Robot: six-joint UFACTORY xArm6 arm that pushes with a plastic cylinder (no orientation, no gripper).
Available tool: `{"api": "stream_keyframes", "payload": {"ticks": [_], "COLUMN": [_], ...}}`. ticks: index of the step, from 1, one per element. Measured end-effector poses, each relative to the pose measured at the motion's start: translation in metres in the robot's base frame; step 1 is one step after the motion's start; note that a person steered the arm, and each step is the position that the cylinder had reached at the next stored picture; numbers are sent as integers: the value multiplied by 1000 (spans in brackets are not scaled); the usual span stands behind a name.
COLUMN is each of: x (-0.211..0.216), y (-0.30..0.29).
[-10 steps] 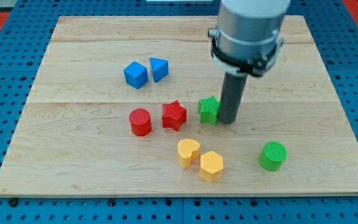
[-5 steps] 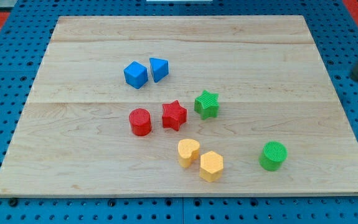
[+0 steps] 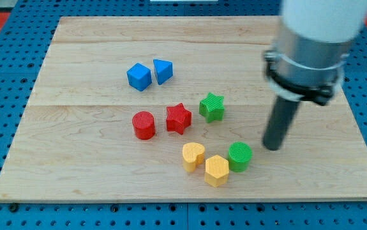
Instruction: Move the green blocks to the right of the red star
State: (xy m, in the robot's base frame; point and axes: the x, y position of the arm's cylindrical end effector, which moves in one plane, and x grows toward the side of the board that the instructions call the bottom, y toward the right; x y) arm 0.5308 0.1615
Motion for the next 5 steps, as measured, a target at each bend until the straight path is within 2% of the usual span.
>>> {"api": "stream_keyframes", "payload": {"ticks": [1,2,4,5], "x": [54,63,-39,-56], "y": [9,-62,-165,-169]}}
